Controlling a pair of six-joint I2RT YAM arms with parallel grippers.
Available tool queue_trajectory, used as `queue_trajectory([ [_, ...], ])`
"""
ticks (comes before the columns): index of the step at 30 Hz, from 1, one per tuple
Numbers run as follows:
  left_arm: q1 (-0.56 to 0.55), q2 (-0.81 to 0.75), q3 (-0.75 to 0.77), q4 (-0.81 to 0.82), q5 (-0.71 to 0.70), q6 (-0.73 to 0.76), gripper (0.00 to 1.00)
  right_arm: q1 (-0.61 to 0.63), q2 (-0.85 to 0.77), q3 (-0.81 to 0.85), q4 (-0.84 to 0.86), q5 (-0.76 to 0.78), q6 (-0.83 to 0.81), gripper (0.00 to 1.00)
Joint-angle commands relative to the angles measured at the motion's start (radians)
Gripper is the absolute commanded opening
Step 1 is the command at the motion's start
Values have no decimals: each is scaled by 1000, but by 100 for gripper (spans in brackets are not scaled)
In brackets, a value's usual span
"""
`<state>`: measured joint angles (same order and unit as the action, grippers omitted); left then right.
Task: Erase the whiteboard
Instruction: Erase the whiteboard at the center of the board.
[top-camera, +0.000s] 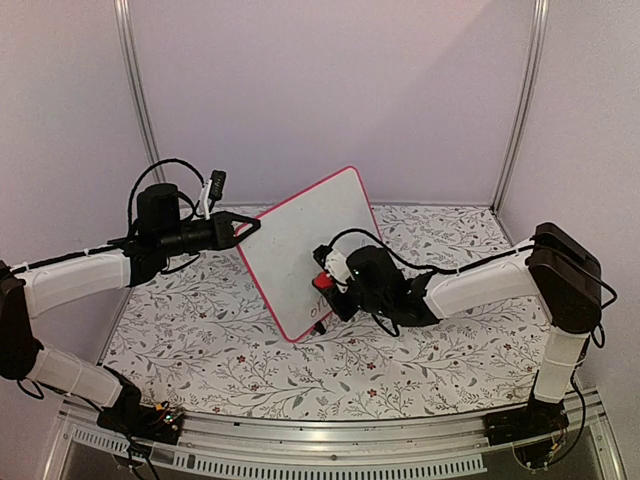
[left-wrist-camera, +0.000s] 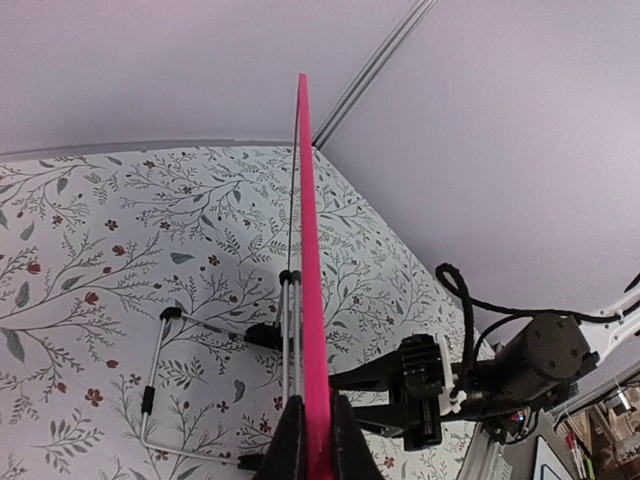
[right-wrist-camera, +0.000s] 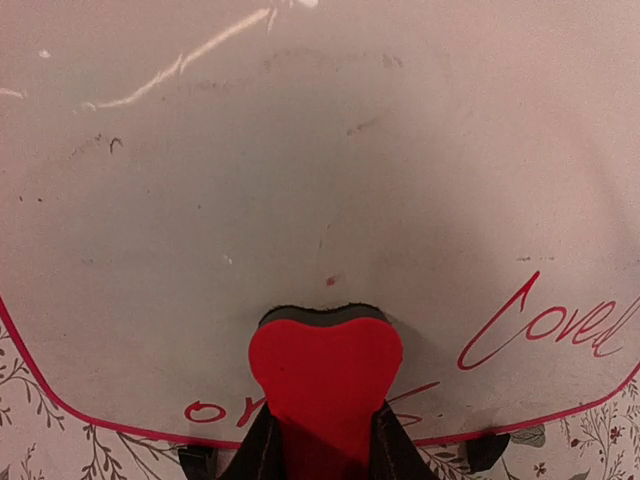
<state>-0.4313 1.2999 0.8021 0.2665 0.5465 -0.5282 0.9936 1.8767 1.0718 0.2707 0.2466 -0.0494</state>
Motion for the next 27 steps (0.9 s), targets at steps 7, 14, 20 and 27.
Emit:
queue_trajectory([
  [7,-20,-16,-2,53,135,-57,0,13,-51,-83,28,-36,44,23],
  [14,-20,-19,-4,50,130,-54,0,14,-34,45,-2,-5,1,23],
  [20,-21,-22,-2,48,128,-52,0,14,7,137,-31,13,-35,23],
  [27,-20,-23,-1,45,130,-50,0,14,12,77,-23,8,-19,23],
])
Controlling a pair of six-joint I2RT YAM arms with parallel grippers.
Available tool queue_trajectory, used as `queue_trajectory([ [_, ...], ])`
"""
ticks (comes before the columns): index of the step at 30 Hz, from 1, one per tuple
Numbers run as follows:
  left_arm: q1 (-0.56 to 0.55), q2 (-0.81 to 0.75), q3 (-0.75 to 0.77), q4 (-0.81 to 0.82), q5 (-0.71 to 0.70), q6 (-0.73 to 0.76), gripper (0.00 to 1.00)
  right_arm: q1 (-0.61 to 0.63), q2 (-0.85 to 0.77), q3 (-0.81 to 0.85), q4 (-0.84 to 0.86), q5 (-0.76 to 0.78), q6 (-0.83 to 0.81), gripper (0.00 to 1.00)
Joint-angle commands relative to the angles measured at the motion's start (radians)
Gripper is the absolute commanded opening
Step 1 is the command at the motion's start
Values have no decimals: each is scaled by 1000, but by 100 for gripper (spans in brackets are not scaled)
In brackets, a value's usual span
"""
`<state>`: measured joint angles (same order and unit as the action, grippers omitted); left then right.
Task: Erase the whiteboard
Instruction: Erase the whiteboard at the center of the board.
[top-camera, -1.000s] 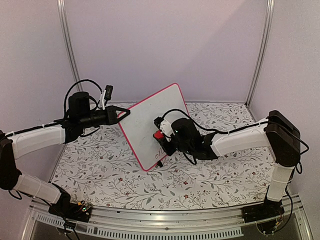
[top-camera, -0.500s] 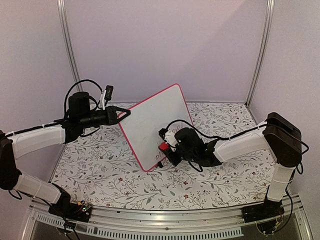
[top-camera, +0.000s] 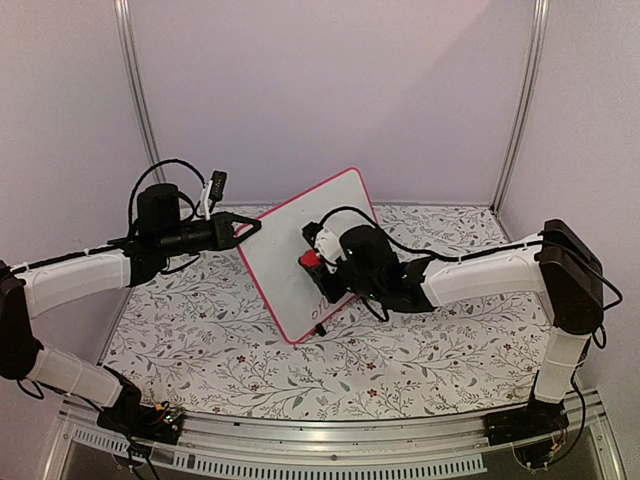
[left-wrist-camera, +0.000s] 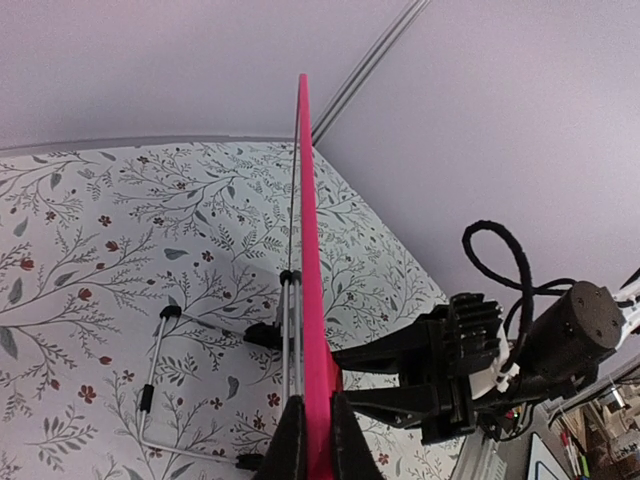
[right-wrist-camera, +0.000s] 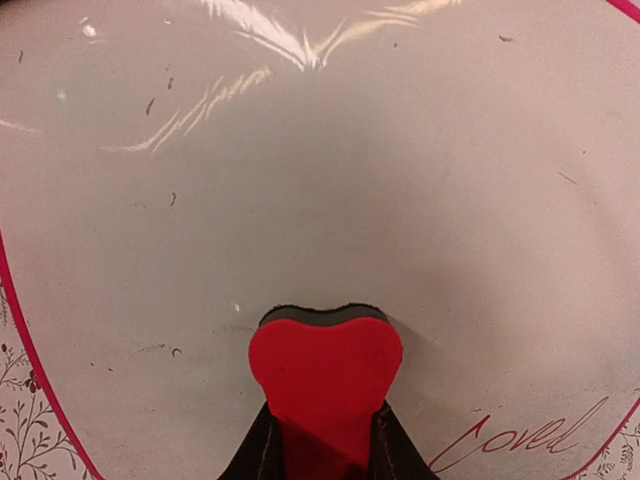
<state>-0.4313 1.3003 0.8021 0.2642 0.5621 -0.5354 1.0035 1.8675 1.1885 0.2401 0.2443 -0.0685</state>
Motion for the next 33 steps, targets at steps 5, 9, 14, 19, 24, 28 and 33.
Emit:
queue_trajectory([
  [5,-21,-20,-2,55,120,-49,0,22,5,-113,41,-29,-7,23],
  [9,-20,-18,-2,54,119,-49,0,53,-1,-91,49,-40,-49,23],
  [14,-21,-21,-3,53,116,-47,0,81,6,-20,49,-62,-79,23],
  [19,-20,-21,-2,50,114,-44,0,92,46,73,21,-37,-100,24],
  [24,-20,-22,0,47,113,-43,0,93,77,87,-7,0,-106,24],
  [28,-21,-24,-1,46,112,-43,0,93,68,1,4,5,-94,24],
  [33,-20,-21,-1,52,116,-47,0,121,46,-127,72,15,-98,23],
])
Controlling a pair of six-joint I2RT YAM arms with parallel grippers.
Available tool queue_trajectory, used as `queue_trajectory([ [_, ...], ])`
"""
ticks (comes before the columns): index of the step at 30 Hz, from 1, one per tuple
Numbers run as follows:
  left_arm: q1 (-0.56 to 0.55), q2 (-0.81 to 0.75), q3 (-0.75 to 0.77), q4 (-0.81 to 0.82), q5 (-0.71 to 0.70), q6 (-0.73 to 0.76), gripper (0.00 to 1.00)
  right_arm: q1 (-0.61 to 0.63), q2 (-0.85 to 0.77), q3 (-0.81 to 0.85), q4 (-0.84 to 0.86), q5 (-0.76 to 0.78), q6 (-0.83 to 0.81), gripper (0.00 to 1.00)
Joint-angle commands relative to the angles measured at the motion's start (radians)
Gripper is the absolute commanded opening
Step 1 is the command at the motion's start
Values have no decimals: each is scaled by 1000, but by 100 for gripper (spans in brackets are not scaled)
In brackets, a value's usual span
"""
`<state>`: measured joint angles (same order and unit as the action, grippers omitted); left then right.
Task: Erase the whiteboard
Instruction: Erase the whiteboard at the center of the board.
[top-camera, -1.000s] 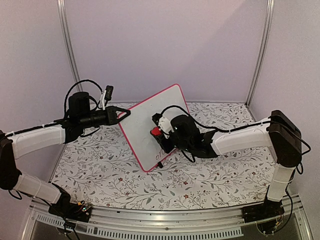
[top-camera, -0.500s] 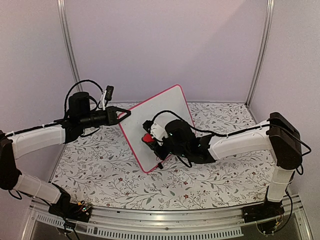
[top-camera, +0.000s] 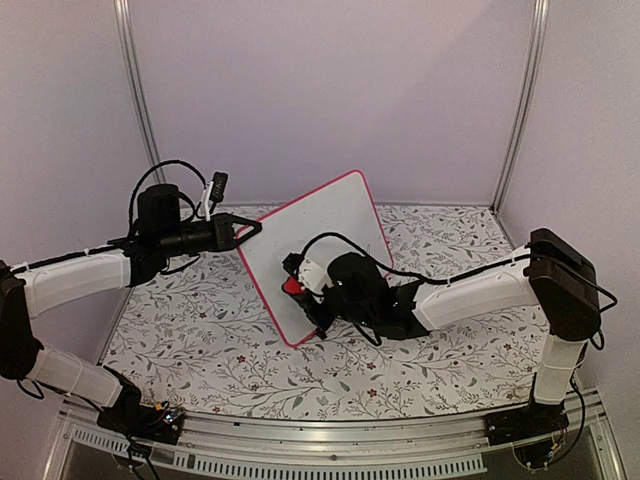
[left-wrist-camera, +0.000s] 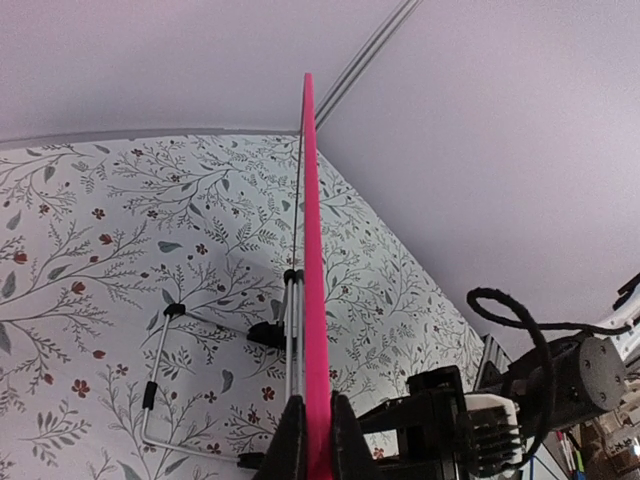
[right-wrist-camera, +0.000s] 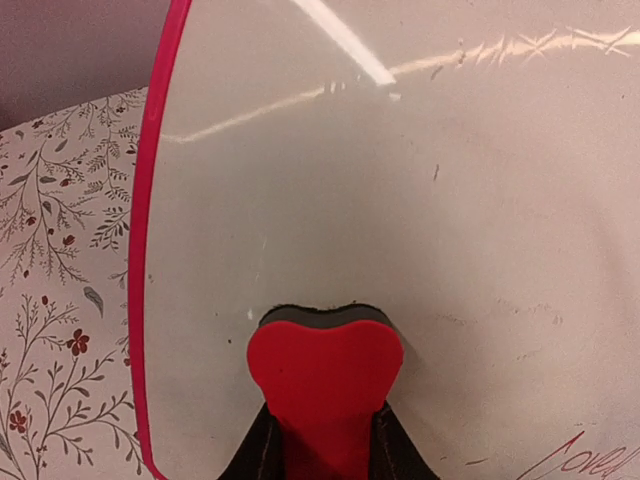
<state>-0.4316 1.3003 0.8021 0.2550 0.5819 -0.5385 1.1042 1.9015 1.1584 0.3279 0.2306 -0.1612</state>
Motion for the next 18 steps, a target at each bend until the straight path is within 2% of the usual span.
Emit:
queue_trajectory([
  [1,-20,-20,-2,62,99,-46,0,29,13,-116,12,40,-12,23],
  [5,-20,-18,-3,66,102,-48,0,45,13,-169,175,43,-33,23],
  [8,-21,-18,-5,65,97,-46,0,46,35,-149,264,55,-53,24],
  [13,-20,-19,-3,62,95,-42,0,45,103,-45,273,59,-97,24],
  [18,-21,-23,-1,60,95,-41,0,45,131,-9,273,39,-124,24],
])
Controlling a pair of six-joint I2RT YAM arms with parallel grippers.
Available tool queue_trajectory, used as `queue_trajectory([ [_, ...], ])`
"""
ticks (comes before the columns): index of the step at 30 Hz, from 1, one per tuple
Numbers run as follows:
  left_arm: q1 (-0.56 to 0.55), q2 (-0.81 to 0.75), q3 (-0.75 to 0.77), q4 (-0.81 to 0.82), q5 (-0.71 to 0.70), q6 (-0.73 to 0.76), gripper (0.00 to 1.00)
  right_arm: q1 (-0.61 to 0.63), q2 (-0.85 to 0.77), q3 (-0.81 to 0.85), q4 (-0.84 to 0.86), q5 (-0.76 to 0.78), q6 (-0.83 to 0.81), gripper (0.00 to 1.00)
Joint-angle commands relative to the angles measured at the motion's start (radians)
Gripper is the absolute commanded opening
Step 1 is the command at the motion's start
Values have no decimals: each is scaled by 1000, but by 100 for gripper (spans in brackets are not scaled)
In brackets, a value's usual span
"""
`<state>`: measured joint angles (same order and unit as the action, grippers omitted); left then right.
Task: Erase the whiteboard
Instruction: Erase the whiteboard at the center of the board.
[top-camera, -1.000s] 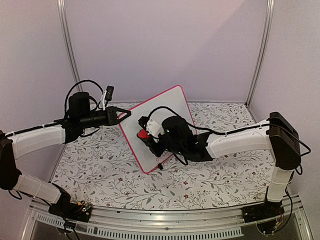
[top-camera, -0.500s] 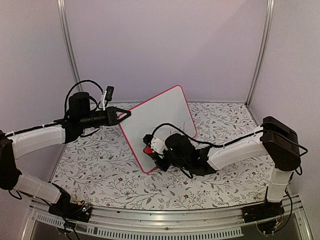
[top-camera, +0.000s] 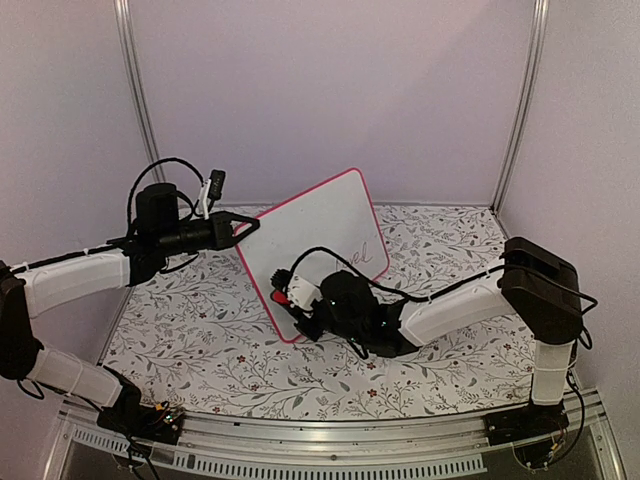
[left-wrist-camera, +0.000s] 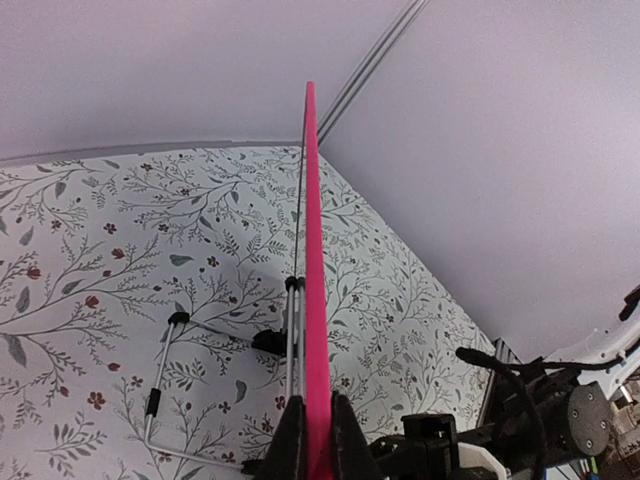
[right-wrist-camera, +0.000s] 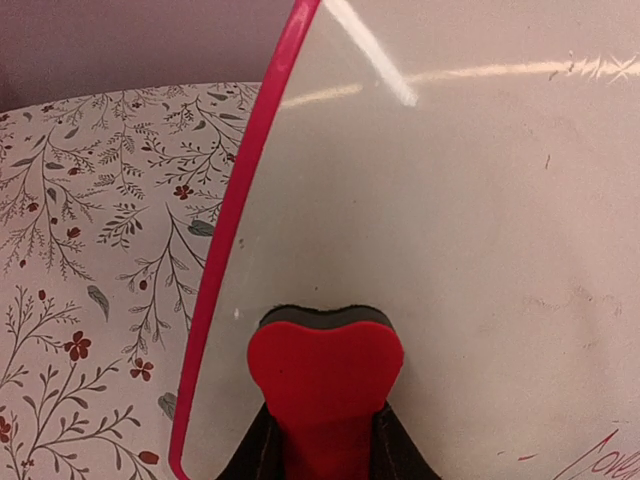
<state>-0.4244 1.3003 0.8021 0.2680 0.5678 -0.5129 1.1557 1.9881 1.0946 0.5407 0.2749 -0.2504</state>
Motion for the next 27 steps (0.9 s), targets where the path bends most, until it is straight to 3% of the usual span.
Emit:
queue_trajectory([
  [1,-27,-21,-1,48,111,-66,0,-7,46,59,61,-7,-36,24],
  [27,-26,-16,0,51,120,-70,0,-144,0,93,29,-47,-3,24],
])
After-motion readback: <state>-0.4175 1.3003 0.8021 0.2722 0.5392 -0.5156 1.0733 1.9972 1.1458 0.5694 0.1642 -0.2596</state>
